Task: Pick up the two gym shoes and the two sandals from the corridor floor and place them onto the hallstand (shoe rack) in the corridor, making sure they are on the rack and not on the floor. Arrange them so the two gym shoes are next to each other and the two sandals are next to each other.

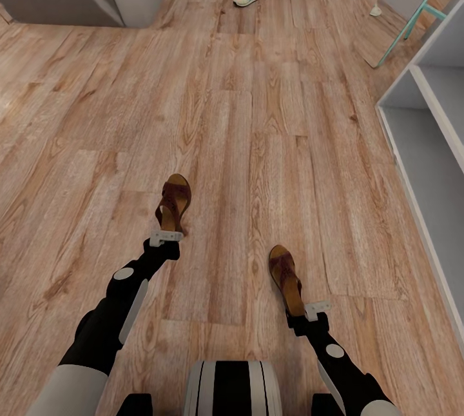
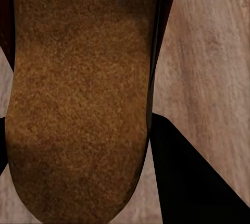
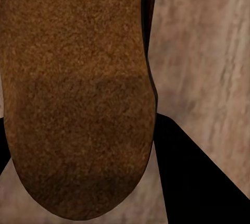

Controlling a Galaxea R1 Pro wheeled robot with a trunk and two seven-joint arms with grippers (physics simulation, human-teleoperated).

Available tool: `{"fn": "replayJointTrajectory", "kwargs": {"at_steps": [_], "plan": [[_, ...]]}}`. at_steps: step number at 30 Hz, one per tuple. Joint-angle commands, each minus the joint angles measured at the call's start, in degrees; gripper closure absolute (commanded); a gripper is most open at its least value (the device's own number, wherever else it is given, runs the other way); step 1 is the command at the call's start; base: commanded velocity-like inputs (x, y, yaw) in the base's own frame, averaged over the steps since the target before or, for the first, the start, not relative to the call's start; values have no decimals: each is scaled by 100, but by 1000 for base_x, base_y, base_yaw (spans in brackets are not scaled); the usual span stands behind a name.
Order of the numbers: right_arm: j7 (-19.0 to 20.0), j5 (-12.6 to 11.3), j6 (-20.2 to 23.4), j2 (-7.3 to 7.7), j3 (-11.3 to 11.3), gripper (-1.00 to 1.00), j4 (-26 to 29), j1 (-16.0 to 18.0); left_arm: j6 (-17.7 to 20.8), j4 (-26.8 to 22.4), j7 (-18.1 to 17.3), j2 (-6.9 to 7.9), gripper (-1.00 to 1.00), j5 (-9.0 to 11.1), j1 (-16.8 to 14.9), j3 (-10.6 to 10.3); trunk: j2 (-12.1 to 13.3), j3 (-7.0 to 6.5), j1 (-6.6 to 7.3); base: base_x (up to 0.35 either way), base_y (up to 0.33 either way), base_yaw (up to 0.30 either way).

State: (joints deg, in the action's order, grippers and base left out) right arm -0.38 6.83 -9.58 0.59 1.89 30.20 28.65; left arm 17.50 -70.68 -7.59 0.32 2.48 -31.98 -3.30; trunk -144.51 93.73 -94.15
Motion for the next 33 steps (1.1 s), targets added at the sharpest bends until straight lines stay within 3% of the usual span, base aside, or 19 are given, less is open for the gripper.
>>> {"fn": "replayJointTrajectory", "kwargs": {"at_steps": [1, 6, 19, 33], "plan": [[3, 28, -8, 3, 13, 100, -5, 1, 34, -8, -14, 3, 100, 7, -1, -4, -1, 3, 1, 0, 0, 0], [3, 28, -8, 3, 13, 100, -12, 1, 34, -8, -14, 3, 100, 7, 37, -4, -1, 3, 1, 0, 0, 0], [3, 33, -8, 10, 19, 100, -42, 1, 34, -3, -14, 59, 100, 28, 105, 8, 16, -285, 34, 0, 0, 0], [12, 54, -17, 14, 30, 100, -41, -8, -33, 8, 14, 108, 100, -14, 515, 87, 35, -595, 70, 0, 0, 0]]}}
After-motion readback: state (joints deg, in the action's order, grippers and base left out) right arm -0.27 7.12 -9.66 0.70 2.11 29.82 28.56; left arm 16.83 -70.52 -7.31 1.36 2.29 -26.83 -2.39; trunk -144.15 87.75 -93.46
